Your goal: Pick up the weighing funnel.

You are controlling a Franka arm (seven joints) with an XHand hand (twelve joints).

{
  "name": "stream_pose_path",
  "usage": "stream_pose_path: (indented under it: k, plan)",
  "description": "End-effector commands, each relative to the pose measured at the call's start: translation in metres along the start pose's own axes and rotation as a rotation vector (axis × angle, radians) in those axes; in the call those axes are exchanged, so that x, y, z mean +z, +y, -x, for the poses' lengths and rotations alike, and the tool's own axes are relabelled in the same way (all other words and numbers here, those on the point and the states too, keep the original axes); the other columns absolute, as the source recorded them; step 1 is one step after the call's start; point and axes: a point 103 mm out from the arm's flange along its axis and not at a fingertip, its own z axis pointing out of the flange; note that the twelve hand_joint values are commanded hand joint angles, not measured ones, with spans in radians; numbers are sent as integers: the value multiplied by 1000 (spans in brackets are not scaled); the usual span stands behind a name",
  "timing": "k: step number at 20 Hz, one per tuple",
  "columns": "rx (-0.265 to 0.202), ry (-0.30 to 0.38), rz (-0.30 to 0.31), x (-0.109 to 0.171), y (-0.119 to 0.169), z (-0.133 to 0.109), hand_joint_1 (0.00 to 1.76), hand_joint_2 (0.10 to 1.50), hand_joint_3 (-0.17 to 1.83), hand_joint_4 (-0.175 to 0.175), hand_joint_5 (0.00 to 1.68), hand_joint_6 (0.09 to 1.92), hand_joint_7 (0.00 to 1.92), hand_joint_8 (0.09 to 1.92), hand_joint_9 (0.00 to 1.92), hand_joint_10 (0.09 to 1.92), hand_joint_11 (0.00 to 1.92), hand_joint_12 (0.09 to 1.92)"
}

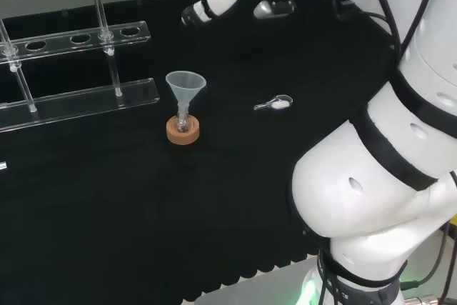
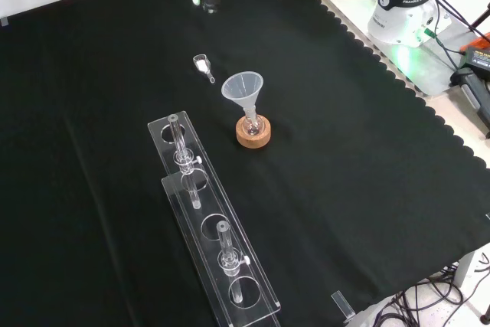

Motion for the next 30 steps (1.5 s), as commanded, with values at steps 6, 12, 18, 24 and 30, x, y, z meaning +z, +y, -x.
stream_pose_path:
  k: [6,12,18,24,30]
  plan:
    - [94,-30,55,-12,-24,20,523,557,453,-174,90,87,0,541,95,936,341,1464]
    - [117,-106,208,6,-41,36,558,570,454,-137,245,87,114,802,437,827,575,1353]
    - [206,-239,267,32,-57,67,617,563,499,-118,363,87,273,798,621,716,724,1274]
    - [316,-324,264,53,-59,97,625,557,510,-112,377,87,288,796,629,698,727,1263]
    - [348,-301,213,71,-54,125,621,552,516,-108,374,87,278,789,598,693,677,1284]
